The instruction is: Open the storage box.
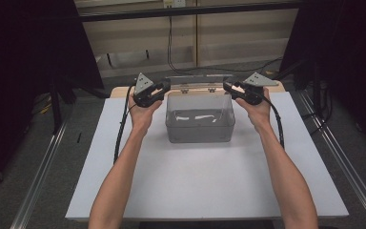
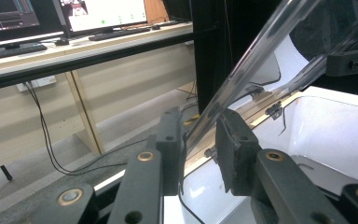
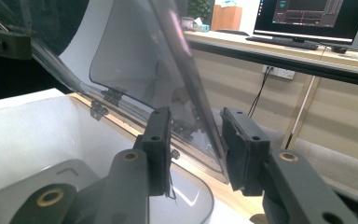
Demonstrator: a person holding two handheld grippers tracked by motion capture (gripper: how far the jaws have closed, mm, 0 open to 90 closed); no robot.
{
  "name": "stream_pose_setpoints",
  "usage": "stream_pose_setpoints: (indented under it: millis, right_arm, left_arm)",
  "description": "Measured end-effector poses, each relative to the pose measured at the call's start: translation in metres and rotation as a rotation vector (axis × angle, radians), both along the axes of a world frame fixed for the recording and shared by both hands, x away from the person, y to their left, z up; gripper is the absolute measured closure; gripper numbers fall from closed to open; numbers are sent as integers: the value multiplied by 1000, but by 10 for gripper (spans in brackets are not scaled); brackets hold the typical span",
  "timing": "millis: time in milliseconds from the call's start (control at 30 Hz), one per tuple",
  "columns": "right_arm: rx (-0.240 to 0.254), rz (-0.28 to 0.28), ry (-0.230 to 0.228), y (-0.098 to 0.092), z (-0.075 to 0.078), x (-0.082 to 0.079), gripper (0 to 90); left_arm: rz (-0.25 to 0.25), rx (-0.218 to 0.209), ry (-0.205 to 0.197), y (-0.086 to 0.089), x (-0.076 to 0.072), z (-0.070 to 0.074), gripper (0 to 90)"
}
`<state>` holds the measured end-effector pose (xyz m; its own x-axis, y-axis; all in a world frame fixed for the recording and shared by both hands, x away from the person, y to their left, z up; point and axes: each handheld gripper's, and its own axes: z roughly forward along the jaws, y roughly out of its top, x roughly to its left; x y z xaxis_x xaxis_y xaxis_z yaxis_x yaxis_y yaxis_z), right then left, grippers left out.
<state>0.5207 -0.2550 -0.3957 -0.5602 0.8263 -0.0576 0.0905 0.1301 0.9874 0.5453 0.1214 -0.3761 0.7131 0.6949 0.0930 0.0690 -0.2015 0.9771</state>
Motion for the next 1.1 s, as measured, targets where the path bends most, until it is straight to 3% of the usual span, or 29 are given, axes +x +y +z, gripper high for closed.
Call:
stream_pose_setpoints:
  millis: [500, 767, 1100]
  right_arm:
    - [2, -4, 10, -1, 5, 11, 672]
    - [25, -3, 22, -3, -1, 15, 682]
    - [24, -18, 35, -2, 1, 20, 692]
  left_arm:
    - [20, -17, 35, -2, 15, -11, 739]
    - [17, 20, 41, -6, 22, -15, 738]
    - [31, 6, 63, -7, 26, -15, 747]
